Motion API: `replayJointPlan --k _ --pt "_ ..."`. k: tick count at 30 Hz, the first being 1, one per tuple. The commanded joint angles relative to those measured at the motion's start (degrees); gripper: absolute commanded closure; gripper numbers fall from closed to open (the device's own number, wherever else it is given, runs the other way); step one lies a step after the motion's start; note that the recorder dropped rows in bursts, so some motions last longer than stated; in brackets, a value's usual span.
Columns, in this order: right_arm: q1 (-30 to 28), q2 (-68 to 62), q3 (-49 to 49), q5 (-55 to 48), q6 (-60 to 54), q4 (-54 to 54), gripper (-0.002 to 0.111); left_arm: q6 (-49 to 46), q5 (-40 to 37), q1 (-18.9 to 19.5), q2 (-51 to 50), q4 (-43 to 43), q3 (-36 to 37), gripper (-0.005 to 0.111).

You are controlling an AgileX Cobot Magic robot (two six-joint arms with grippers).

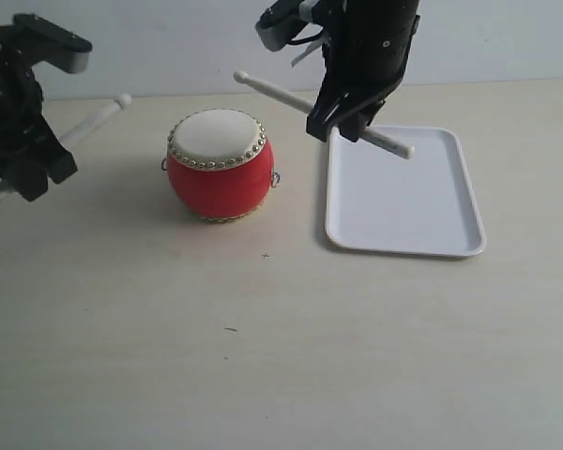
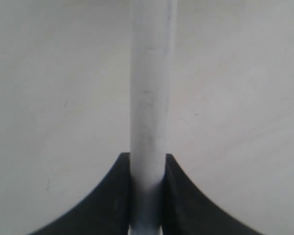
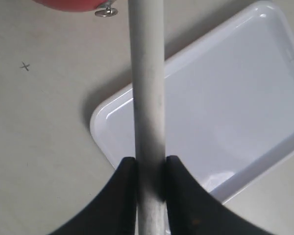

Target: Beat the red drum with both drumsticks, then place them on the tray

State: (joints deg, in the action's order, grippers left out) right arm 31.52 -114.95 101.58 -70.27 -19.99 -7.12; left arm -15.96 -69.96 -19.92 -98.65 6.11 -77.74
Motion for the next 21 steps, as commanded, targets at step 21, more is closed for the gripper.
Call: replayJointPlan --k 21 --pt "-0.3 -2.92 0.03 0.3 -0.33 -2.39 0.108 -0.25 1.91 -6.79 -11.63 1.72 -10.74 0.107"
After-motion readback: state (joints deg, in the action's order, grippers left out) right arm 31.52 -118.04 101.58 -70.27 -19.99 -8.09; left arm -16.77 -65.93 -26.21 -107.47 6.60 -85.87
